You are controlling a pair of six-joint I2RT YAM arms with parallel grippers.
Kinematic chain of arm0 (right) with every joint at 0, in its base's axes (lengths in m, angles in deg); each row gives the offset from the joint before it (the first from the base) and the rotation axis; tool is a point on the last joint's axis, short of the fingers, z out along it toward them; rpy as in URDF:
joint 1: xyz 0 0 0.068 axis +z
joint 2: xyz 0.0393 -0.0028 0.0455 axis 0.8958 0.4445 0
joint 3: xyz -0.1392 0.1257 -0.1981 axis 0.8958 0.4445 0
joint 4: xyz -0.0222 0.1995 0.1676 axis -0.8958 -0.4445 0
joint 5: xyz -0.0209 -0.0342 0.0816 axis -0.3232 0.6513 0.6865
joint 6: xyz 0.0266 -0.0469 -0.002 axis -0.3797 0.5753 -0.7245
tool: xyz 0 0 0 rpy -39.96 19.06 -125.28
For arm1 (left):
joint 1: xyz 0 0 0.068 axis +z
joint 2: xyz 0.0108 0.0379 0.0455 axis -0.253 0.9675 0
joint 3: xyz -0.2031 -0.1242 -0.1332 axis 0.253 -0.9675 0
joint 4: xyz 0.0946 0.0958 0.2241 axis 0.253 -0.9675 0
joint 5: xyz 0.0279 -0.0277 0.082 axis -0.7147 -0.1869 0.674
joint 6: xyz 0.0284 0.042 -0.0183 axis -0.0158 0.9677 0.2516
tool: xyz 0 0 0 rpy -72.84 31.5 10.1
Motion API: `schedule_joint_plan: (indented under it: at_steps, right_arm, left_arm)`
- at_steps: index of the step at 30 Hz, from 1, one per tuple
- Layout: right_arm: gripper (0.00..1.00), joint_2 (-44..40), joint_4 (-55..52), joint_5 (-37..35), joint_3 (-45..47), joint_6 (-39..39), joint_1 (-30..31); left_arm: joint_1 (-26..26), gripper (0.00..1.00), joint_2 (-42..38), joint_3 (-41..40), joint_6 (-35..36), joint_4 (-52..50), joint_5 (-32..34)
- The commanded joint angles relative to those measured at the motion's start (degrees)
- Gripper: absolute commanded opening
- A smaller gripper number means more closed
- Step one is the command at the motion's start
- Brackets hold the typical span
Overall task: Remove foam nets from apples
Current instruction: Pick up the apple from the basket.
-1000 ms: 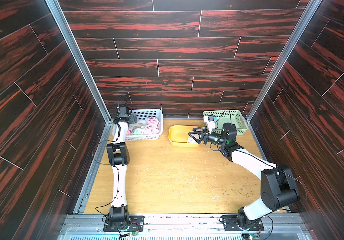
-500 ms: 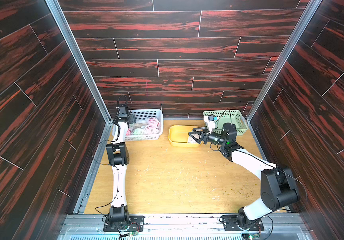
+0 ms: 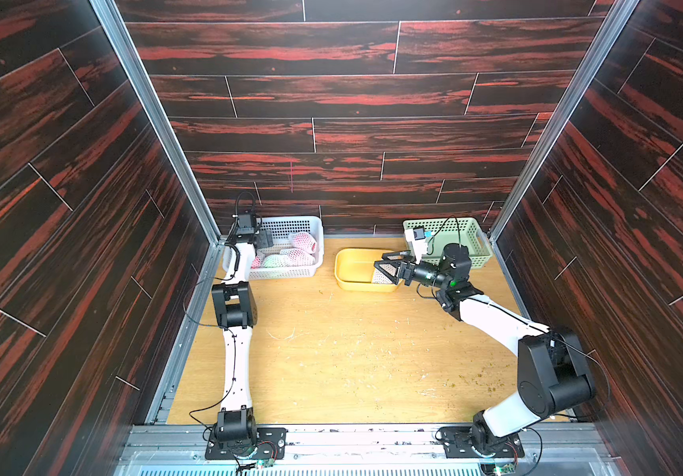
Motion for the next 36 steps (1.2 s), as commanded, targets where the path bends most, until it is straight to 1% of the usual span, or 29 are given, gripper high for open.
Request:
schedule_joint_plan:
  at_steps: [1, 2, 3, 6, 8, 10, 14, 27, 29, 32, 36]
  right_arm:
    - [0.9, -0.87, 1.22, 0.57, -0.18, -0.63, 0.25]
    - [0.9, -1.02, 1.25, 0.65, -0.03, -0.72, 0.27]
    - [0.9, -1.28, 1.36, 0.66, 0.06, -0.77, 0.29]
    - [0.9, -2.13, 0.86, 0.25, 0.38, -0.65, 0.25]
    - [0.9, -2.62, 0.26, 0.05, 0.36, -0.31, 0.32]
    - [0.9, -2.97, -0.54, -0.22, 0.33, 0.32, 0.25]
    - [0.9, -3.33, -2.11, -0.66, -0.19, 1.6, 0.32]
    - [0.9, -3.86, -3.11, -1.5, -0.42, 3.07, 0.08]
    - [0.9, -3.95, -2.98, -1.34, -0.46, 3.16, -0.02]
    - [0.9, -3.95, -2.85, -1.27, -0.41, 3.33, -0.14]
    - [0.9, -3.79, -2.39, -1.36, -0.49, 3.34, -0.41]
  left_arm:
    - [0.31, 0.8, -1.04, -0.39, -0.28, -1.75, -0.3]
    - [0.36, 0.79, -1.1, -0.26, -0.3, -1.83, -0.37]
    - [0.36, 0.75, -1.33, -0.25, -0.31, -1.93, -0.64]
    - [0.3, 0.74, -2.06, -0.26, -0.48, -1.98, -0.7]
    - [0.31, 0.71, -2.59, -0.24, -0.6, -2.1, -0.74]
    - [0.29, 0.65, -3.18, -0.34, -0.61, -2.1, -0.58]
    - [0.36, 0.61, -4.55, -0.39, -0.49, -2.26, -0.39]
    - [-0.18, 0.58, -13.55, -4.73, -0.22, -2.52, -1.92]
    - [-0.44, 0.58, -15.45, -5.93, 1.05, -2.84, -3.93]
    - [-0.86, 0.58, -18.21, -8.23, 1.13, -3.14, -5.59]
    - [-1.39, 0.57, -22.22, -12.59, 1.71, -3.01, -6.32]
